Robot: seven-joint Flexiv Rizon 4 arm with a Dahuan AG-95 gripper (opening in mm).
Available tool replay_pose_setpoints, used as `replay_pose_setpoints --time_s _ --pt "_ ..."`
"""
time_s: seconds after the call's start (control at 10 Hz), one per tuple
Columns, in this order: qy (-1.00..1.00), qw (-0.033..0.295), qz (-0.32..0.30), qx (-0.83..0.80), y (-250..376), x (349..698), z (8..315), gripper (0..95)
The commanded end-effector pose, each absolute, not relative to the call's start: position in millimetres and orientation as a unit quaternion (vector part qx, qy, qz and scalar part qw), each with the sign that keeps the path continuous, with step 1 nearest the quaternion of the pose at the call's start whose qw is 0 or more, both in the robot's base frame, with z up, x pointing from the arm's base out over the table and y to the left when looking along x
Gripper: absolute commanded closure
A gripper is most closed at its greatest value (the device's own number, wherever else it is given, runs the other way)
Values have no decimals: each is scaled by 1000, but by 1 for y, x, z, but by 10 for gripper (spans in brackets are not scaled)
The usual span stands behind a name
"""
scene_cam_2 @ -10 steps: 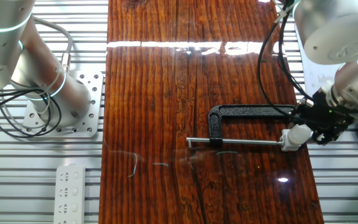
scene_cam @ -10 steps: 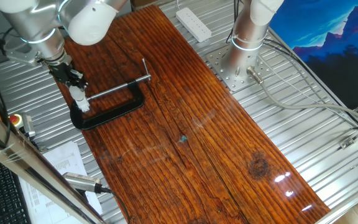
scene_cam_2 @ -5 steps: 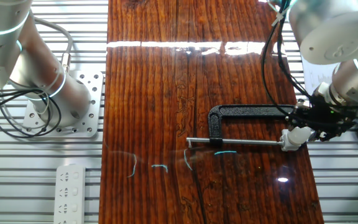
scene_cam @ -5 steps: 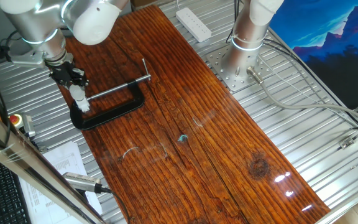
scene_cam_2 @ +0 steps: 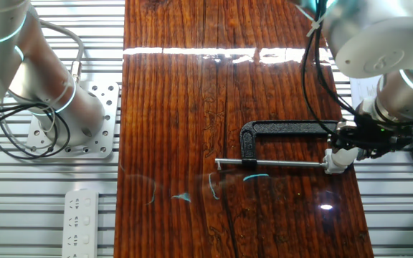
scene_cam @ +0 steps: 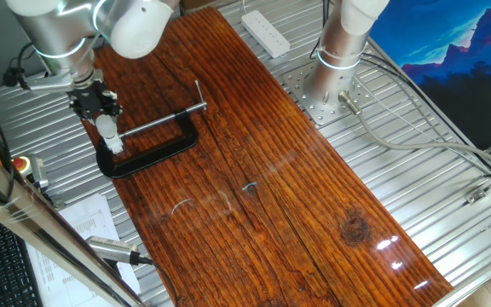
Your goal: Take out the light bulb by rotating it
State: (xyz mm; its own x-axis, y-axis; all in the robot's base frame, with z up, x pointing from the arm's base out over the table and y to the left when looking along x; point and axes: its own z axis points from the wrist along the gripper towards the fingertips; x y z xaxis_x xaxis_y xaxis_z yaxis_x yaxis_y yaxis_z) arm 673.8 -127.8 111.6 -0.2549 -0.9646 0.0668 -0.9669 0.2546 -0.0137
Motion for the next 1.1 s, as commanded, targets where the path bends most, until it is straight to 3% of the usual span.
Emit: replay_pose_setpoints --time_s 0.1,0.2,0.3,0.7,1.1 --pt "-787 21 21 617 -127 676 113 570" --pt "-785 21 17 619 -128 679 113 570" --pt "-779 26 1 627 -129 685 113 190" --pt "-799 39 -8 600 -129 688 113 190" --pt "-898 44 -3 438 -134 689 115 190"
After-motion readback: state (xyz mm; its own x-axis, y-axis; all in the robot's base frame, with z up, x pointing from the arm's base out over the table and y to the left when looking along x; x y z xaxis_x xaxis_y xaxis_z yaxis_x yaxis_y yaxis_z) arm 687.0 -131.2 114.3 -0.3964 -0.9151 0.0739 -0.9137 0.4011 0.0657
